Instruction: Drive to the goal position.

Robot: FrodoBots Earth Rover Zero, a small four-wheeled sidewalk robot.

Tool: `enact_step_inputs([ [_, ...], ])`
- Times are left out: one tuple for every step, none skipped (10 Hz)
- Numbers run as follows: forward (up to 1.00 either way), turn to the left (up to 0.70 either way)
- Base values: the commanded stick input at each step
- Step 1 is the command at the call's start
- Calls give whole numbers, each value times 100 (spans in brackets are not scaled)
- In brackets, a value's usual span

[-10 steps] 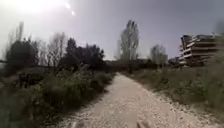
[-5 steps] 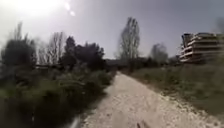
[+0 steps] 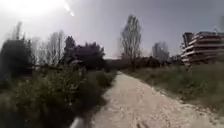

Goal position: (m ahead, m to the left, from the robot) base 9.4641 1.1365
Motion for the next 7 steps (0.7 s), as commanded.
enact_step_inputs([
  [100, -40],
  [100, -37],
  [100, -34],
  [100, 0],
  [100, 0],
  [100, 0],
  [100, 0],
])
